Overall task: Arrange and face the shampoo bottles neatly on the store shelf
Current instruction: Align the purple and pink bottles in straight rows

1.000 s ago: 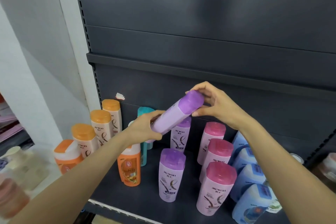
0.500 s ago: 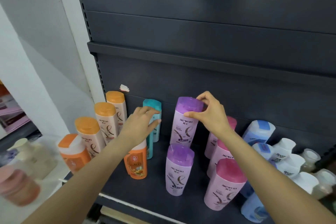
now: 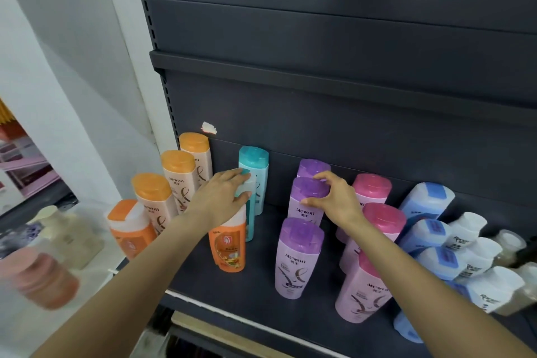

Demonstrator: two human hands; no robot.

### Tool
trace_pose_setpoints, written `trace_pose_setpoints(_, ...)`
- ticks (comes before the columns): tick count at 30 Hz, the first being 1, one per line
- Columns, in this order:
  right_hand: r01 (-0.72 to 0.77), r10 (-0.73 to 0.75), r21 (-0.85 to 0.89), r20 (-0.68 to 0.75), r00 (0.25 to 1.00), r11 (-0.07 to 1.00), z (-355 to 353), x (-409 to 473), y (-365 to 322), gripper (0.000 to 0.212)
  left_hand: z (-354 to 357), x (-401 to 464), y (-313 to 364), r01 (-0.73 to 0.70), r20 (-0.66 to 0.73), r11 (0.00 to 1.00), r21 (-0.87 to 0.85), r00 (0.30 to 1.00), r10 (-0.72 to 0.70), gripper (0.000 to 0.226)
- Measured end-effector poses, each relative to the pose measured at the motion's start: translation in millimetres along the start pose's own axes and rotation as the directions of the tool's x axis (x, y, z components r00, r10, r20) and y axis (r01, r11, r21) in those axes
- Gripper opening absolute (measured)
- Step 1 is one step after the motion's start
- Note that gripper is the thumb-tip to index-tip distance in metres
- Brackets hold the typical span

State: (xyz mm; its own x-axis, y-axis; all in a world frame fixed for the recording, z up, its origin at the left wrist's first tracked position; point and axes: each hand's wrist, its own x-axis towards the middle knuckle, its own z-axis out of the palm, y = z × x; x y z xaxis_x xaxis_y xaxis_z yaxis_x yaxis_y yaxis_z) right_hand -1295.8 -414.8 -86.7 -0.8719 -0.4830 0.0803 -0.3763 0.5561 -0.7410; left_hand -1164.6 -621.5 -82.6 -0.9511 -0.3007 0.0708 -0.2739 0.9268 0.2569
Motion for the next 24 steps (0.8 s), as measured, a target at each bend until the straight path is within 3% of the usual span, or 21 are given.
trace_pose_setpoints(12, -0.029, 0.028, 0.018, 0.07, 0.997, 0.999, 1, -4, 10, 0.046, 2, 3, 11, -0.035, -0.057, 0.997, 0.074, 0.998, 0.039, 0.044)
trace_pose_setpoints(19, -0.034, 0.038, -0.032, 0.138, 0.99, 0.999, 1, -2, 4, 0.048, 3, 3, 10, -0.037, -0.054, 0.997, 0.074, 0.998, 0.041, 0.045)
trace_pose_setpoints(24, -0.083, 0.074, 0.043, 0.177, 0.981, 0.996, -2, 0, 8, 0.054, 1, 1, 17, -0.029, -0.099, 0.998, 0.051, 0.994, 0.034, 0.043)
